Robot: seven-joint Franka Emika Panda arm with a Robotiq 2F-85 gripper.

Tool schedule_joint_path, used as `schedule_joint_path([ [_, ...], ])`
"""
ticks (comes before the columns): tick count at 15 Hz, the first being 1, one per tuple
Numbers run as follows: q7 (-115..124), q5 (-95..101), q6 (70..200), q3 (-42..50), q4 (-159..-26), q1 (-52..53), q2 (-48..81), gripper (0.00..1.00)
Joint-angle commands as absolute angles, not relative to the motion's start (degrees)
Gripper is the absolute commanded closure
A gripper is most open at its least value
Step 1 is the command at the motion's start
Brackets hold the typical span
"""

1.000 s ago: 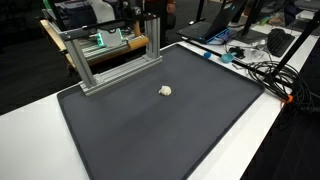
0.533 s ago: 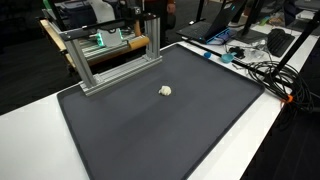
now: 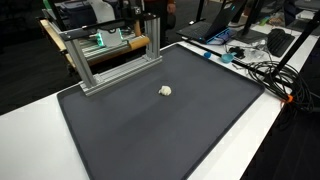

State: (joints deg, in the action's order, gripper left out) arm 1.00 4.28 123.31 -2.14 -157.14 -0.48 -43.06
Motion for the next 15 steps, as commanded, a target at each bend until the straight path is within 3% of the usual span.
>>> schedule_joint_path([
  [1,-1.43,3.95,121.69,-0.67,-157.01,0.29,-43.52,0.67],
  [3,-2.04,3.91,121.73,-0.44,-156.99,0.45,-43.34,0.62],
  [4,-2.44,3.79,121.94,-0.25,-157.17,0.62,-43.38,0.17],
  [6,-3.78,3.75,122.69,0.25,-157.06,1.00,-42.98,0.24],
  [7,-4.47,4.10,122.76,0.37,-157.09,0.89,-42.78,0.33],
  [8,-5.43,4.08,122.72,0.73,-157.08,0.99,-42.70,0.49],
  [9,-5.95,4.00,122.62,0.97,-157.08,1.03,-42.69,0.51],
  [11,-6.67,3.54,122.18,1.34,-157.01,1.32,-42.85,0.65],
  [15,-3.78,3.71,121.96,0.49,-157.56,0.26,-43.56,0.69],
])
